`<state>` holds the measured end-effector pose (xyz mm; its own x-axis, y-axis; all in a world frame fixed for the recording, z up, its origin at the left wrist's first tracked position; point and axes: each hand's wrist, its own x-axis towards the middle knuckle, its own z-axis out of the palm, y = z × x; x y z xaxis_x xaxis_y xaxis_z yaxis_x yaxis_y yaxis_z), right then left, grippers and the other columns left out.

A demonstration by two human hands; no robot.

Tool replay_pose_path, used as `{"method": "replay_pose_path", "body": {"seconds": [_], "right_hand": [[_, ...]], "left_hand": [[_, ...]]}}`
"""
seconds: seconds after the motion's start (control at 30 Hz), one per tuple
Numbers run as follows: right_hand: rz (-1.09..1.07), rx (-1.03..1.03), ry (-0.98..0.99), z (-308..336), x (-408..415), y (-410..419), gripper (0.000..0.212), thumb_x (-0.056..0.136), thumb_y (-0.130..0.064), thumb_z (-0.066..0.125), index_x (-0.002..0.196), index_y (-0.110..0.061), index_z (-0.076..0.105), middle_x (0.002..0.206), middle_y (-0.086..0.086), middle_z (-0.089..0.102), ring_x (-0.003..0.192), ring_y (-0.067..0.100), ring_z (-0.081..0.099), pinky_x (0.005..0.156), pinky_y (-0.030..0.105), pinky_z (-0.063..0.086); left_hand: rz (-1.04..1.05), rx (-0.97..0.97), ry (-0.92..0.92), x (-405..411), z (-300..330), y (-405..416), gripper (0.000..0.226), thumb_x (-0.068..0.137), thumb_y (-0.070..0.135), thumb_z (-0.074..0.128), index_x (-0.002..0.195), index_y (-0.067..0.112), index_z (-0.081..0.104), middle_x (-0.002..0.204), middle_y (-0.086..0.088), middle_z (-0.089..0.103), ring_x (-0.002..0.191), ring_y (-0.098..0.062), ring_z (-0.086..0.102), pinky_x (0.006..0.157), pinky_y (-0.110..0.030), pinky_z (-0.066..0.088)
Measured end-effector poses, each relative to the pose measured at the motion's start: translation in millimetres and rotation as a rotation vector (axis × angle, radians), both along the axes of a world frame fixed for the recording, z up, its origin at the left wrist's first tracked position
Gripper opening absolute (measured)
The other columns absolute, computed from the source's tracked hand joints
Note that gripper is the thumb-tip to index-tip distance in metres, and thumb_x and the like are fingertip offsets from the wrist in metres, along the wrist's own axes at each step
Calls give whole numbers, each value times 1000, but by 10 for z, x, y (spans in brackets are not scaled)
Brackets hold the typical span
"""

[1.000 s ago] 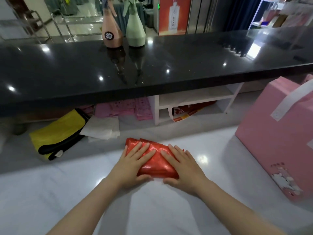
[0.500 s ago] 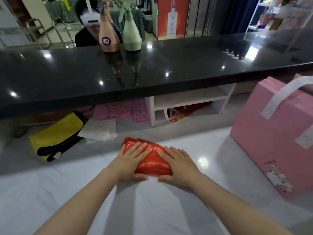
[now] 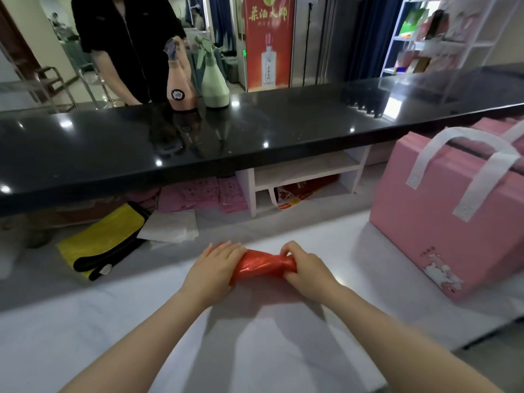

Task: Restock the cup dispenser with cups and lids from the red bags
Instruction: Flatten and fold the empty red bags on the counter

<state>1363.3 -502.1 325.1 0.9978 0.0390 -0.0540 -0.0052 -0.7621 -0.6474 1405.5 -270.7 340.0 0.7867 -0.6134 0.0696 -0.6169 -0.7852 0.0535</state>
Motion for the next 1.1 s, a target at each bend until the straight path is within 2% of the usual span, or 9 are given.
{"method": "replay_pose_path", "body": {"seconds": [0.13, 0.23, 0.33, 0.4, 0.53, 0.67, 0.87, 1.0, 1.1], "right_hand": [[-94, 149, -116, 153, -272, 150, 30, 80, -14, 60, 92, -41, 53, 80, -13, 64, 75, 14, 61, 64, 21, 47], [-152, 188, -272, 313, -505, 244, 30, 78, -24, 74, 105, -33, 65, 95, -18, 67, 85, 3, 61, 80, 17, 49], [-136, 124, -285, 453, -825, 344, 73, 67, -44, 82, 132, -34, 49, 116, -30, 51, 98, -11, 51, 86, -1, 34], [-125, 34, -334, 490, -1055, 377, 90, 63, -49, 83, 140, -35, 37, 126, -30, 42, 109, -12, 44, 91, -1, 28], [-171, -66, -484, 510, -1524, 392, 79, 69, -30, 80, 137, -32, 40, 126, -18, 44, 113, 6, 49, 96, 17, 38], [-363, -151, -576, 554, -2008, 352, 50, 68, -6, 76, 115, -19, 65, 104, -10, 64, 93, 20, 62, 82, 34, 49], [-613, -46, -435, 719, -2657, 96, 42, 72, -2, 58, 108, -21, 70, 93, -7, 70, 85, 19, 65, 79, 32, 50], [-740, -7, -466, 743, -3010, -166, 51, 73, 9, 60, 97, -36, 67, 80, -18, 66, 73, 2, 60, 69, 7, 42], [-763, 12, -503, 741, -3226, -366, 55, 70, 6, 59, 94, -44, 64, 83, -21, 64, 76, 0, 56, 70, 3, 39]], "left_hand": [[-123, -162, -115, -125, 207, 167, 58, 58, 6, 78, 114, 11, 65, 113, -7, 68, 97, -30, 66, 80, -37, 55], [-130, -250, -137, -236, 349, 261, 49, 64, 0, 74, 111, 11, 67, 107, -5, 70, 89, -29, 67, 64, -36, 56], [-140, -319, -184, -434, 482, 351, 48, 62, -2, 77, 106, 16, 69, 98, 0, 72, 77, -25, 68, 52, -29, 51], [-162, -361, -193, -586, 567, 363, 48, 61, -2, 78, 103, 18, 70, 93, 3, 72, 70, -23, 68, 47, -25, 47], [-235, -423, -143, -849, 633, 251, 40, 73, 1, 70, 109, 17, 68, 101, 0, 71, 80, -27, 67, 56, -30, 50], [-347, -439, -106, -1100, 655, 37, 33, 82, 9, 65, 114, 16, 65, 109, 0, 69, 89, -29, 66, 66, -35, 51], [-551, -424, -88, -1441, 708, -303, 57, 62, 21, 86, 114, 13, 65, 110, -3, 70, 91, -26, 68, 67, -34, 55], [-652, -445, -121, -1593, 681, -526, 76, 58, 34, 89, 123, 12, 57, 118, -4, 65, 99, -24, 65, 76, -33, 55], [-646, -459, -110, -1735, 630, -747, 69, 61, 27, 88, 121, 11, 59, 113, -6, 67, 93, -28, 66, 75, -35, 55]]}}
